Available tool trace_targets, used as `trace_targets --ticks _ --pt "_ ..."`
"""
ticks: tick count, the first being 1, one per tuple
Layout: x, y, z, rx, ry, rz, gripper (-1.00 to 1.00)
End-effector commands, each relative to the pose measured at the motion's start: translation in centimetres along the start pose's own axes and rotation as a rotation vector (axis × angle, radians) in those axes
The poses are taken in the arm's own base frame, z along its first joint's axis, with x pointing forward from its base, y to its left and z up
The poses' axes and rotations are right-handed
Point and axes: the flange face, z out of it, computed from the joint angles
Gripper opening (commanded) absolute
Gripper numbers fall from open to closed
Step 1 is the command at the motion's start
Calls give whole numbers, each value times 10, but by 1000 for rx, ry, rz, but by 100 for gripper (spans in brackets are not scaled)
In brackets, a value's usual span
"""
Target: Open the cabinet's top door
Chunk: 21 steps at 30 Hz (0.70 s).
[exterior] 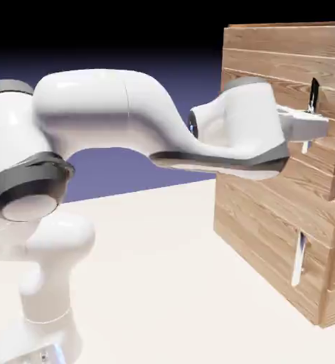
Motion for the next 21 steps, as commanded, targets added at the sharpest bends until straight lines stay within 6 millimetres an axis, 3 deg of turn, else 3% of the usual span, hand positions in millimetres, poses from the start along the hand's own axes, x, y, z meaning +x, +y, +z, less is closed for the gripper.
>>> trace_targets --ticks 1,21 --pt "-1 -1 -6 -9 8 1 -100" --pt "-35 -35 -114 -170 169 1 -100"
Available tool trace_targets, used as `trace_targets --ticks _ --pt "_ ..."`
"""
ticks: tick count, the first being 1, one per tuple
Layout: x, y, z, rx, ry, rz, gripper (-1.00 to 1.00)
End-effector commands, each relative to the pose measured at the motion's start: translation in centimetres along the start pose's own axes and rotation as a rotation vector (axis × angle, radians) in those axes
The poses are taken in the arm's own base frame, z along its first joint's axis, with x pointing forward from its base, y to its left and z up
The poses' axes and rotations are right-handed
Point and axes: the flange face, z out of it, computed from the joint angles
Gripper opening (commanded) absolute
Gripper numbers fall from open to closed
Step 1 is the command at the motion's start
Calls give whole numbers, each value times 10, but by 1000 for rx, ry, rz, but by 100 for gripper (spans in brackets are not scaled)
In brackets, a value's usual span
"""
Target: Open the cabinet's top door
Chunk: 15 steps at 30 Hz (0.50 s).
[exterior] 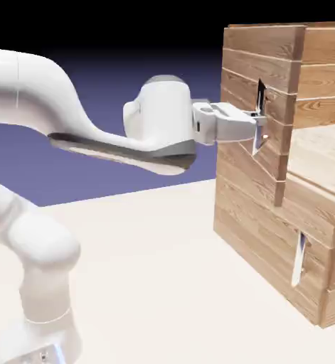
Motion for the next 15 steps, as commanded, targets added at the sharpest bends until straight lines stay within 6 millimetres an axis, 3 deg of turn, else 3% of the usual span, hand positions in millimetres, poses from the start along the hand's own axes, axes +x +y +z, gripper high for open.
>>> trace_targets --ticks 1,15 --pt "-1 -1 -5 -8 8 1 -100" --pt "-20 -20 -75 -110 109 2 -100"
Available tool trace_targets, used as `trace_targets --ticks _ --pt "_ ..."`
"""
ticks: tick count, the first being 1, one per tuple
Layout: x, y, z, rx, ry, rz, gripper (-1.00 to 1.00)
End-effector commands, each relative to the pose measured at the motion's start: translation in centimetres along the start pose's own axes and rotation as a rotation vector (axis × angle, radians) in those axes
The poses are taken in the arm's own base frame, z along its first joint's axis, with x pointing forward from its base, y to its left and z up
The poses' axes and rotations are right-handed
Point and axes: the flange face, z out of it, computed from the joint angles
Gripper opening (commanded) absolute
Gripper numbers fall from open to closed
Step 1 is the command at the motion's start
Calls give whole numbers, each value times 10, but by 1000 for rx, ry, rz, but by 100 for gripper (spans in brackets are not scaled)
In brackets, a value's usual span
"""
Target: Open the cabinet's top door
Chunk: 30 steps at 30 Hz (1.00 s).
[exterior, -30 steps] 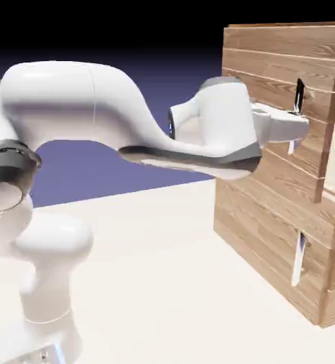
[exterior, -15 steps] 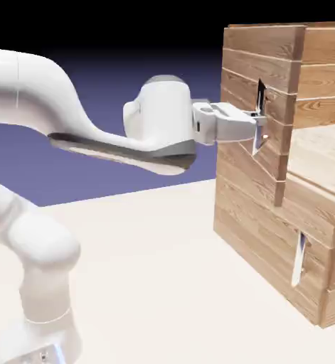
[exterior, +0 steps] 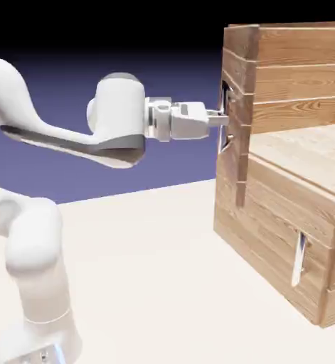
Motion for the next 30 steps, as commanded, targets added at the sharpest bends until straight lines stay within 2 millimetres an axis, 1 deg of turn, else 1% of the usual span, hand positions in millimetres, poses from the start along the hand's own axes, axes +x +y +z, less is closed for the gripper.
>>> trace_targets --ticks 1,11,15,23,30 --pt "-1 -1 -6 -9 8 1 -100" --pt "-13 -13 -52 -76 76 1 -100" --pt "-20 -20 -75 -110 110 1 -100" --pt "-43 -43 -132 -199 199 1 -100" --pt "-71 -71 -187 -292 292 1 -100"
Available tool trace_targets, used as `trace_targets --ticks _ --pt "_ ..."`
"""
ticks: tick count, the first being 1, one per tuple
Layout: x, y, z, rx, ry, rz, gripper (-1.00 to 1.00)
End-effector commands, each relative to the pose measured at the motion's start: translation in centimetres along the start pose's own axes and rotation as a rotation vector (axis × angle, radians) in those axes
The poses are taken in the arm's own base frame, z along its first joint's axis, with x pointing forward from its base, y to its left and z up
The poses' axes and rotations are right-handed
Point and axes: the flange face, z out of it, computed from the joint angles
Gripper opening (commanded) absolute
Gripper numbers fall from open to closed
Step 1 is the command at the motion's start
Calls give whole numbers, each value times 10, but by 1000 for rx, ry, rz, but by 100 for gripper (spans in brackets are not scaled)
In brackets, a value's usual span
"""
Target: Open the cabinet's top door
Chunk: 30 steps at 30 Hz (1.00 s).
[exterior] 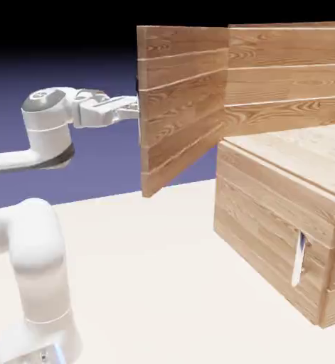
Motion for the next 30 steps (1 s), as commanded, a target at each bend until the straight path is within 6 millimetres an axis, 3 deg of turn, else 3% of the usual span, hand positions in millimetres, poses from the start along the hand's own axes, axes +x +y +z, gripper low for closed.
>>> trace_targets --ticks 1,9,18,30 --pt "-2 -2 -10 -16 15 0 -100" --pt "-28 -26 -95 -148 137 -4 -100" --pt "-28 -25 -91 -146 131 -3 -100" --pt "-70 -70 -185 -290 289 0 -100"
